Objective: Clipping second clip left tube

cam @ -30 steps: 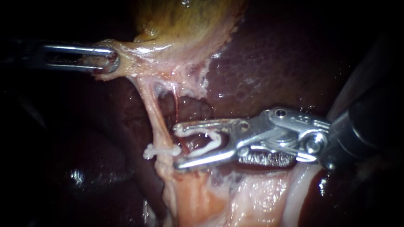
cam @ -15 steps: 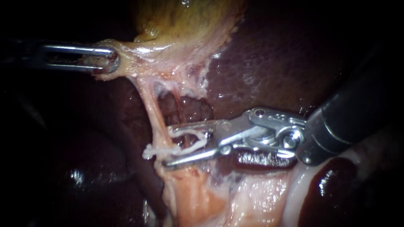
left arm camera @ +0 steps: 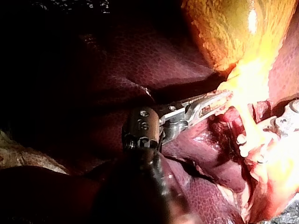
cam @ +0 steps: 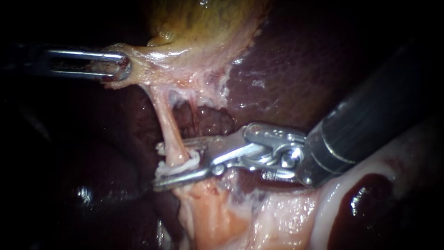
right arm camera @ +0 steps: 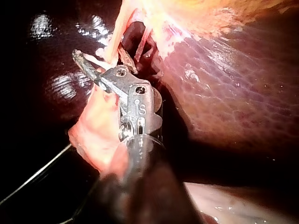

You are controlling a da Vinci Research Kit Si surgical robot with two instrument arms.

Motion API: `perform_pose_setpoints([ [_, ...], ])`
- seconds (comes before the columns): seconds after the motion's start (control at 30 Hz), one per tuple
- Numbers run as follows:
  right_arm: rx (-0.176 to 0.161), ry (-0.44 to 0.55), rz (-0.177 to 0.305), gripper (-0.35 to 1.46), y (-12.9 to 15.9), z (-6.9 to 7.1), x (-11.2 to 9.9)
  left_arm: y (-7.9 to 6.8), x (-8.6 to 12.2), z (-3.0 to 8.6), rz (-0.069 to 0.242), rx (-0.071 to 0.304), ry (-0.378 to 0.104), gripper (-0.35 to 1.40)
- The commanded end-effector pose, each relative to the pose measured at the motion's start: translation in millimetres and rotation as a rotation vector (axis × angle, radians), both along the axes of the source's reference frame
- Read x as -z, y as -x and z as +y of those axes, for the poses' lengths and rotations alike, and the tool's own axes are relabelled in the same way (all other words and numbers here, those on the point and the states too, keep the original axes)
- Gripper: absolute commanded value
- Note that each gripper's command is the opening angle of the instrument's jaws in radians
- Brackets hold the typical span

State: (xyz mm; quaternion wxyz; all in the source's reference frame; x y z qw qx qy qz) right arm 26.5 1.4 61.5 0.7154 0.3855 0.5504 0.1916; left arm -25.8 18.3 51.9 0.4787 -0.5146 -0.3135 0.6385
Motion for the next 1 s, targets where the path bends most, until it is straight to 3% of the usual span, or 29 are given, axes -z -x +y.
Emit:
perform_pose_setpoints([
  [0.03, -0.001, -0.006, 0.016, 0.49, -0.1, -0.2, 0.2, 0.0, 0.0, 0.0, 0.001, 0.001, 0.000, -0.35],
  [0.3, 0.022, -0.083, 0.165, 0.48, 0.1, -0.9, 3.9, 0.0, 0.0, 0.0, 0.000, 0.001, 0.000, -0.35],
  [0.43, 0.025, -0.116, 0.209, 0.47, 0.5, -0.9, 5.6, 0.0, 0.0, 0.0, 0.000, 0.001, 0.000, -0.35],
  [0.67, 0.022, -0.114, 0.212, 0.38, 0.7, -0.8, 5.3, 0.0, 0.0, 0.0, 0.000, 0.001, 0.000, -0.35],
  [0.77, 0.017, -0.113, 0.209, 0.23, 1.0, -0.6, 4.8, 0.1, 0.0, 0.0, 0.000, 0.001, 0.000, -0.35],
  [0.9, 0.019, -0.125, 0.206, -0.21, 1.5, -0.3, 4.6, 0.1, 0.0, 0.0, 0.000, 0.001, 0.000, -0.35],
  [1.0, 0.020, -0.142, 0.200, -0.35, 1.6, -0.2, 4.6, 0.1, 0.0, 0.0, 0.000, 0.001, 0.000, -0.35],
])
